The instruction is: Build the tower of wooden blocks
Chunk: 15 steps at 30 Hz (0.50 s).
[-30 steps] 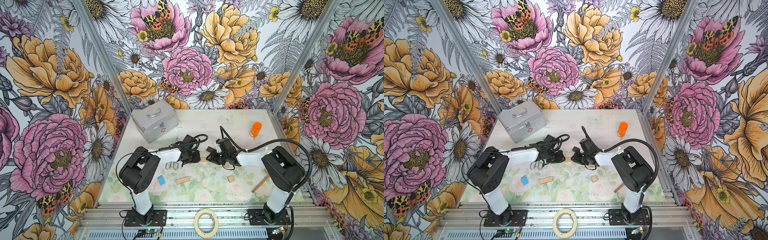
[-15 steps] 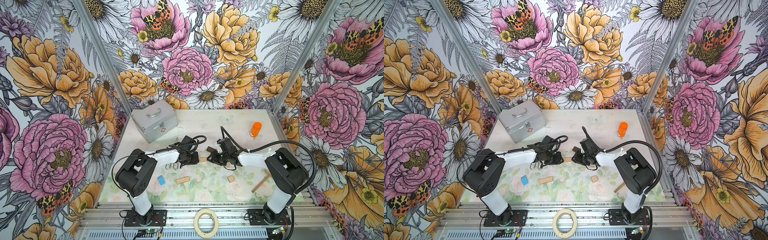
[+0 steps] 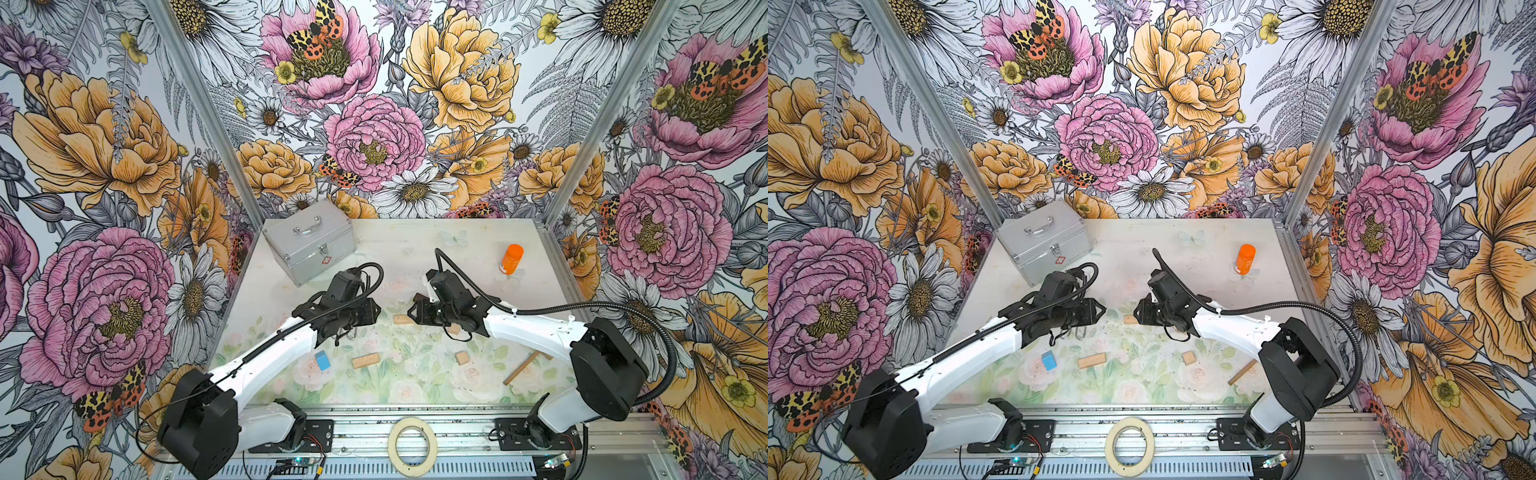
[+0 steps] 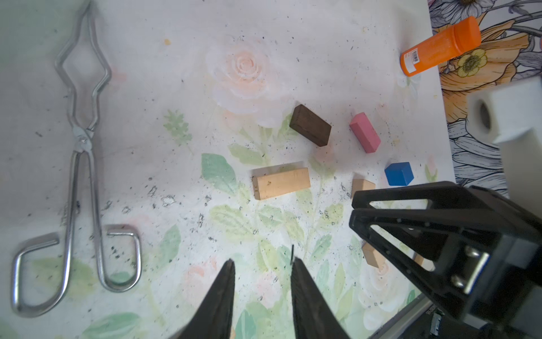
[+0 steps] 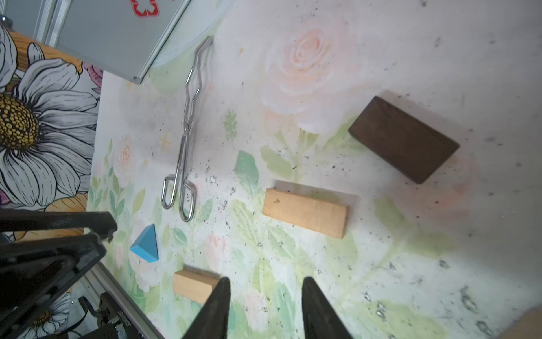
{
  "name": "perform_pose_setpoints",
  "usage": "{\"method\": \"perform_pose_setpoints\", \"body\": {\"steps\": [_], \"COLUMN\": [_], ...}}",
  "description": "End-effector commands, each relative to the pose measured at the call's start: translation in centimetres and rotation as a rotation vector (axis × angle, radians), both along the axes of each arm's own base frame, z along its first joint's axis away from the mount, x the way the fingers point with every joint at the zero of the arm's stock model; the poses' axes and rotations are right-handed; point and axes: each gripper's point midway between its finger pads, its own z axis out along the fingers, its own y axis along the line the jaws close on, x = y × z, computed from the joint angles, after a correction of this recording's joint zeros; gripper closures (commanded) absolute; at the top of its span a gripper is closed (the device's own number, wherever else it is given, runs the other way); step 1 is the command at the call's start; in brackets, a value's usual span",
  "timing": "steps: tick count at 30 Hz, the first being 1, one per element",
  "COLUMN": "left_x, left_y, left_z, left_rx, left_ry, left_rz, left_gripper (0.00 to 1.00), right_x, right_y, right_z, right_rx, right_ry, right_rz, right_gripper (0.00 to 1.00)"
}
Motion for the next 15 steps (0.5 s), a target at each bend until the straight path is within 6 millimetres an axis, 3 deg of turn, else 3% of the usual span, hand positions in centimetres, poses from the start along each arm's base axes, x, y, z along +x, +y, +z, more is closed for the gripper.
{"method": "perform_pose_setpoints", "body": {"steps": [1, 7, 15], "left_x": [-2.7, -6.1, -8.8], "left_y": [2.3, 5.3, 7.8], "left_z": [-1.8, -3.1, -4.9], "left_rx": [0.010, 0.013, 0.036], "left_ry": [0.057, 0.096, 0.160], "left_rz": [0.117, 0.264, 0.349], "left_gripper": [0.66, 0.68, 0.70], "right_x": [-1.0, -3.7, -5.2], "right_y": [2.1, 5.8, 8.3], "right_z": [-0.8, -2.8, -4.1], "right_rx": [-0.016, -0.001, 0.047], "right_ry": [0.021, 0.068, 0.094], "right_rz": [0.086, 0.212, 0.267], "right_gripper": [0.58, 0.58, 0.59]}}
